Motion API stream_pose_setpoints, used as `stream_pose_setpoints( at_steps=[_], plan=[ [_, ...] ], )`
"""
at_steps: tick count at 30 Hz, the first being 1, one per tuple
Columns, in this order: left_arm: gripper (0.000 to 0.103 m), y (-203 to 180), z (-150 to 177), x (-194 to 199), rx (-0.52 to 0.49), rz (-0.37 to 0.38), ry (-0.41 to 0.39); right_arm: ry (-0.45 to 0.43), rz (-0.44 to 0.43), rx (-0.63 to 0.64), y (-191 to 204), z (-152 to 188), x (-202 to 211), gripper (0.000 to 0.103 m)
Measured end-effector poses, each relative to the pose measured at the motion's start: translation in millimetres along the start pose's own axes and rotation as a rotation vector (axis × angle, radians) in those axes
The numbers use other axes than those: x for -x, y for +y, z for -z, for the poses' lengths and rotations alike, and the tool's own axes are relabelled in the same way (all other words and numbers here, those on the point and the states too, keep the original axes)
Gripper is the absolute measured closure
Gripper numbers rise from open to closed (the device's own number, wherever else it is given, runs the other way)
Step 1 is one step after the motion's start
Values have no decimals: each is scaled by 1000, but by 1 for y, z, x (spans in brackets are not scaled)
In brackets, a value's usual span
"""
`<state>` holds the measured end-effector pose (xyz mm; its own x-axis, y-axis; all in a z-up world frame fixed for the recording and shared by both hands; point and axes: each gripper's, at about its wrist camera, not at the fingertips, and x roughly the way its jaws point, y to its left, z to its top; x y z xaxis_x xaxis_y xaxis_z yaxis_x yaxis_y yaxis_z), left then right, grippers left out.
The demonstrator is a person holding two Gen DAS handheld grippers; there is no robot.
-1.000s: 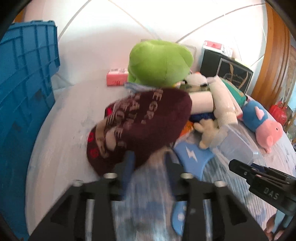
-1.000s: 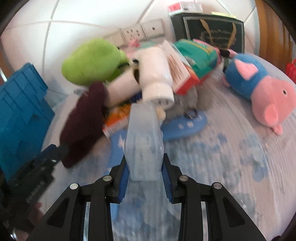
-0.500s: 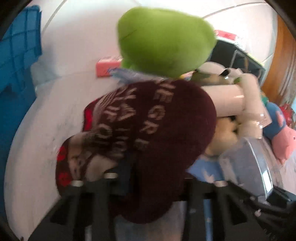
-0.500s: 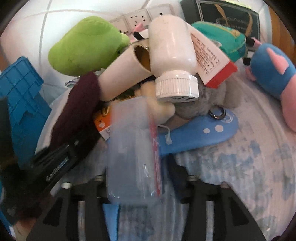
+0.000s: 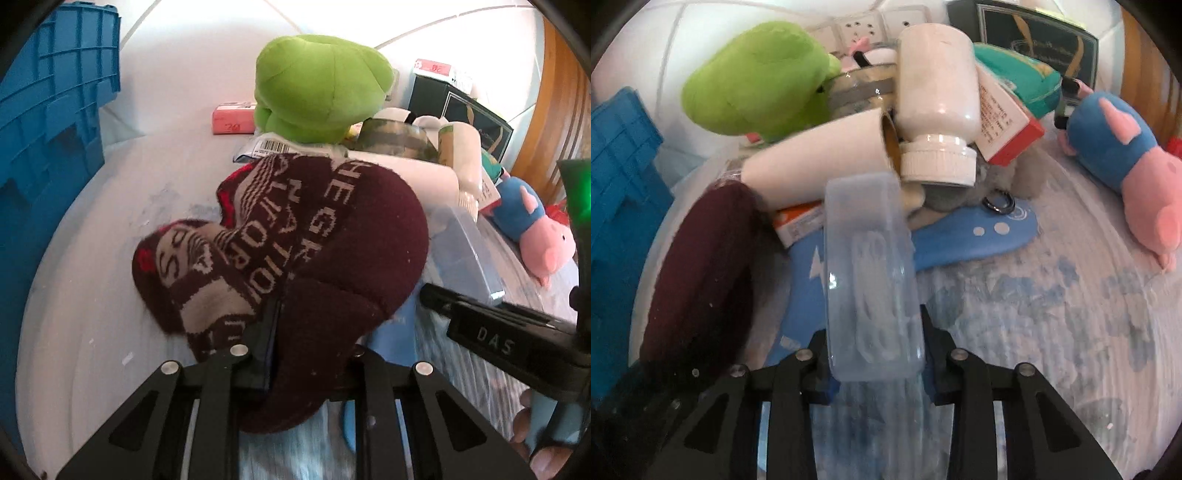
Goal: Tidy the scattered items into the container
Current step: 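Grasp the maroon knit hat with the left gripper while the right grasps the clear plastic case, then carry the maroon hat and clear case over the blue crate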
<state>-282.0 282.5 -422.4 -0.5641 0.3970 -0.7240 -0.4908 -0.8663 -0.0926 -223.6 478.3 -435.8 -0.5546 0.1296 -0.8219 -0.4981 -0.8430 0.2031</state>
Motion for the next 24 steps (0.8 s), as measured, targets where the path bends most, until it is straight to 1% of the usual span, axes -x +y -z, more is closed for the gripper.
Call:
stream_pose_setpoints(
  at_steps=[3,5,8,11,15,18,20,24],
  plan=[
    [88,-5,3,18,-7,-5,-21,13,-12,24,1,13,8,70],
    [91,-6,4,33,-9,-2,-35,-9,-30,32,2,23,25,70],
    [92,-7,2,60,-18,2,-61,-48,-40,49,6,27,53,70],
    [93,-7,-3,91,-15,13,-99,-96,-55,64,14,24,85,70],
    [93,-8,-14,133,-23,28,-157,-156,-65,87,20,10,137,70],
    [93,-9,-25,165,-20,19,-203,-186,-76,113,28,9,169,70],
    [93,-8,-32,183,-13,10,-234,-205,-84,140,40,11,191,70],
    [93,-8,-44,218,9,-38,-279,-238,-114,196,55,-3,223,70]
  ],
)
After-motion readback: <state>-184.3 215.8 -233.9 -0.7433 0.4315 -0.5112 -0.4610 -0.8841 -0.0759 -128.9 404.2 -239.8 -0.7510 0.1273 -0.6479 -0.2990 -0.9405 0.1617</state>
